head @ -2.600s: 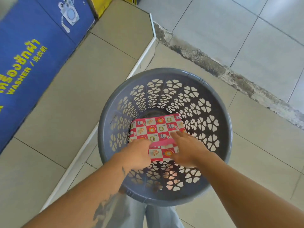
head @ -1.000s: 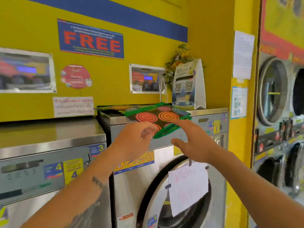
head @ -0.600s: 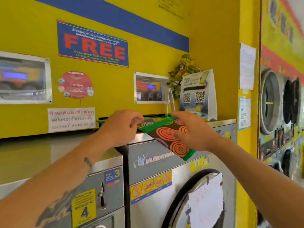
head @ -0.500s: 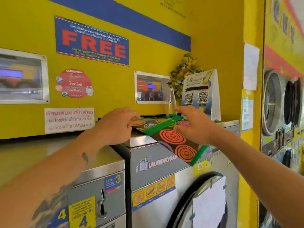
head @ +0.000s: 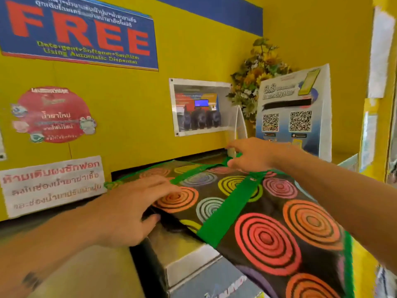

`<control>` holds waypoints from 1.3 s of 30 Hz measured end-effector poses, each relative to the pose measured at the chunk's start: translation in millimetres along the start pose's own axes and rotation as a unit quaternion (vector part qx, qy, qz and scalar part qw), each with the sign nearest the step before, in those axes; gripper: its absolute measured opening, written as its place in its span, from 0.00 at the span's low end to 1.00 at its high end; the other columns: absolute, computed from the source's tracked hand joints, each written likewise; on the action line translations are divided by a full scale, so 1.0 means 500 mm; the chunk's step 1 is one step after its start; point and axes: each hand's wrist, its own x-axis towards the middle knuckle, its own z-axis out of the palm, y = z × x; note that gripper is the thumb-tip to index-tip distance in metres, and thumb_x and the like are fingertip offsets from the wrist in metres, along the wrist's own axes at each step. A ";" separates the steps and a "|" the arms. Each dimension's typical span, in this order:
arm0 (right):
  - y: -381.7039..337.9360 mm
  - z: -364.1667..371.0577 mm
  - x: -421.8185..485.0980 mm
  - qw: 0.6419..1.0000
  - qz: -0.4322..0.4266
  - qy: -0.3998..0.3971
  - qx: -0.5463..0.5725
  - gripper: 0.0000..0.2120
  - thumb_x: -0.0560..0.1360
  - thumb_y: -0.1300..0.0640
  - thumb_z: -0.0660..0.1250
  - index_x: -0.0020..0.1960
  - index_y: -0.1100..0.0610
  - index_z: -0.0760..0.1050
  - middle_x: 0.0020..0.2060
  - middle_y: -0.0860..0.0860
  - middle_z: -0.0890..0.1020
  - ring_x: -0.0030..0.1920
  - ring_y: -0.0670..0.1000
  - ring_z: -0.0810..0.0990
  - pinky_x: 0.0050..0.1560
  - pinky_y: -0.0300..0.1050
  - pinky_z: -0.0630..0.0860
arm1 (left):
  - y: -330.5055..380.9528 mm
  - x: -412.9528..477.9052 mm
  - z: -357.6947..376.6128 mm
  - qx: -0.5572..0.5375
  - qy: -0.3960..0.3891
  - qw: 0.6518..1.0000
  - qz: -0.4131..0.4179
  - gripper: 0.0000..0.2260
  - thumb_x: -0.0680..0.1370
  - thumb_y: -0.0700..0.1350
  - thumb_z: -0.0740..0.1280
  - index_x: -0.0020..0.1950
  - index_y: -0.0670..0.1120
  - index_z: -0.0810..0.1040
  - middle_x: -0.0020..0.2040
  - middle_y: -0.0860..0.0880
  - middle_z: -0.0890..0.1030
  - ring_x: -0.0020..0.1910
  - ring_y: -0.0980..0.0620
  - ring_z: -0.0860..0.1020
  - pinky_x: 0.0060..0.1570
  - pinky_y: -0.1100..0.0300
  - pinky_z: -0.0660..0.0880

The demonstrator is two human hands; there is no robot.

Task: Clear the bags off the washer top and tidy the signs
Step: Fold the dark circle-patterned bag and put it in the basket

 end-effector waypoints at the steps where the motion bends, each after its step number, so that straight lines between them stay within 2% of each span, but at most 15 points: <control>1: 0.004 0.008 0.030 1.000 0.010 -0.024 0.004 0.31 0.78 0.44 0.63 0.77 0.53 0.59 0.75 0.56 0.66 0.73 0.59 0.66 0.69 0.51 0.65 | -0.009 0.008 0.000 -0.010 -0.009 1.000 0.002 0.27 0.75 0.49 0.63 0.70 0.67 0.60 0.71 0.67 0.61 0.71 0.63 0.60 0.69 0.61 0.61; 7: 0.008 0.050 0.110 0.992 0.050 -0.116 0.020 0.31 0.80 0.43 0.59 0.78 0.56 0.58 0.77 0.56 0.62 0.75 0.58 0.63 0.71 0.51 0.60 | -0.033 0.022 0.004 -0.027 0.008 1.000 0.008 0.27 0.72 0.46 0.63 0.70 0.61 0.66 0.68 0.62 0.68 0.68 0.61 0.65 0.68 0.61 0.62; 11: 0.006 0.053 0.103 0.990 0.066 -0.116 0.047 0.28 0.81 0.45 0.59 0.77 0.56 0.61 0.76 0.56 0.65 0.74 0.58 0.64 0.70 0.49 0.61 | -0.028 0.021 0.002 -0.060 0.031 0.997 0.024 0.26 0.72 0.47 0.64 0.69 0.61 0.67 0.67 0.63 0.68 0.66 0.62 0.65 0.66 0.61 0.64; 13: 0.005 0.046 0.090 0.988 0.075 -0.113 0.071 0.26 0.81 0.48 0.61 0.76 0.55 0.62 0.71 0.56 0.70 0.70 0.56 0.68 0.68 0.49 0.62 | -0.018 0.019 -0.001 -0.058 0.038 0.997 0.042 0.26 0.71 0.47 0.65 0.69 0.60 0.67 0.66 0.63 0.69 0.65 0.63 0.66 0.64 0.63 0.64; 15: 0.004 0.039 0.073 0.984 0.085 -0.110 0.115 0.25 0.80 0.52 0.63 0.75 0.54 0.64 0.63 0.56 0.75 0.60 0.53 0.71 0.66 0.50 0.65 | -0.006 0.015 -0.001 -0.037 0.036 0.997 0.060 0.28 0.70 0.47 0.65 0.69 0.60 0.66 0.66 0.62 0.69 0.65 0.62 0.66 0.64 0.64 0.64; 18: 0.007 0.024 0.043 0.976 0.105 -0.089 0.170 0.24 0.78 0.56 0.65 0.73 0.50 0.65 0.65 0.53 0.73 0.57 0.51 0.73 0.61 0.51 0.70 | 0.007 0.018 0.001 -0.014 0.046 0.995 0.082 0.30 0.68 0.44 0.62 0.69 0.59 0.66 0.66 0.60 0.70 0.64 0.58 0.68 0.62 0.63 0.65; 22: 0.016 0.000 -0.017 0.969 0.144 -0.038 0.196 0.25 0.77 0.56 0.67 0.72 0.47 0.65 0.69 0.54 0.71 0.62 0.55 0.71 0.59 0.50 0.68 | 0.005 0.023 -0.010 -0.029 0.074 0.992 0.099 0.31 0.69 0.40 0.60 0.70 0.60 0.65 0.67 0.61 0.69 0.64 0.58 0.68 0.58 0.66 0.64; 24: 0.026 -0.012 -0.053 0.960 0.167 -0.014 0.225 0.22 0.77 0.57 0.67 0.69 0.48 0.69 0.64 0.54 0.73 0.59 0.54 0.72 0.56 0.49 0.69 | -0.004 0.027 -0.010 -0.039 0.079 0.990 0.107 0.30 0.69 0.41 0.60 0.69 0.61 0.65 0.67 0.61 0.67 0.65 0.57 0.67 0.61 0.62 0.66; 27: 0.026 -0.034 -0.119 0.936 0.206 0.012 0.286 0.18 0.73 0.61 0.69 0.59 0.47 0.75 0.60 0.54 0.76 0.54 0.56 0.78 0.50 0.53 0.76 | -0.013 0.029 -0.011 -0.049 0.085 0.989 0.114 0.27 0.70 0.41 0.60 0.68 0.60 0.67 0.65 0.61 0.69 0.64 0.56 0.69 0.61 0.56 0.70; 30: 0.009 -0.048 -0.198 0.914 0.230 0.032 0.332 0.22 0.67 0.65 0.68 0.57 0.47 0.77 0.59 0.60 0.76 0.49 0.55 0.78 0.43 0.47 0.73 | -0.012 0.031 -0.009 -0.057 0.108 0.986 0.109 0.26 0.70 0.42 0.59 0.67 0.57 0.71 0.63 0.59 0.72 0.62 0.55 0.72 0.59 0.56 0.71; 32: -0.003 -0.051 -0.250 0.900 0.253 0.051 0.352 0.24 0.65 0.66 0.67 0.57 0.47 0.78 0.59 0.71 0.75 0.47 0.62 0.77 0.46 0.52 0.71 | -0.005 0.033 -0.008 -0.062 0.122 0.986 0.099 0.26 0.69 0.45 0.56 0.67 0.56 0.71 0.64 0.58 0.73 0.62 0.53 0.72 0.59 0.55 0.72; 34: -0.012 -0.054 -0.303 0.879 0.261 0.074 0.393 0.25 0.67 0.70 0.66 0.59 0.48 0.77 0.59 0.76 0.72 0.48 0.71 0.78 0.47 0.60 0.73 | 0.007 0.033 -0.008 -0.071 0.126 0.984 0.099 0.26 0.70 0.46 0.55 0.69 0.54 0.70 0.65 0.55 0.73 0.61 0.50 0.74 0.56 0.53 0.74; 35: -0.016 -0.058 -0.328 0.869 0.263 0.086 0.411 0.26 0.68 0.71 0.66 0.60 0.49 0.77 0.58 0.76 0.73 0.49 0.71 0.80 0.47 0.62 0.75 | 0.014 0.034 -0.008 -0.069 0.130 0.983 0.109 0.25 0.72 0.45 0.56 0.70 0.53 0.69 0.66 0.53 0.73 0.60 0.48 0.75 0.54 0.52 0.75; 37: -0.035 -0.074 -0.379 0.849 0.270 0.100 0.443 0.27 0.71 0.75 0.63 0.63 0.51 0.75 0.58 0.67 0.77 0.51 0.69 0.82 0.48 0.63 0.79 | 0.026 0.040 -0.008 -0.057 0.136 0.980 0.133 0.25 0.74 0.41 0.63 0.71 0.51 0.68 0.66 0.52 0.72 0.58 0.46 0.76 0.51 0.51 0.76; 39: -0.044 -0.089 -0.429 0.842 0.280 0.101 0.451 0.29 0.72 0.76 0.61 0.65 0.51 0.74 0.59 0.62 0.76 0.54 0.67 0.81 0.50 0.63 0.80 | 0.037 0.046 -0.012 -0.043 0.143 0.976 0.159 0.27 0.72 0.40 0.68 0.71 0.50 0.68 0.66 0.50 0.73 0.57 0.45 0.77 0.48 0.50 0.77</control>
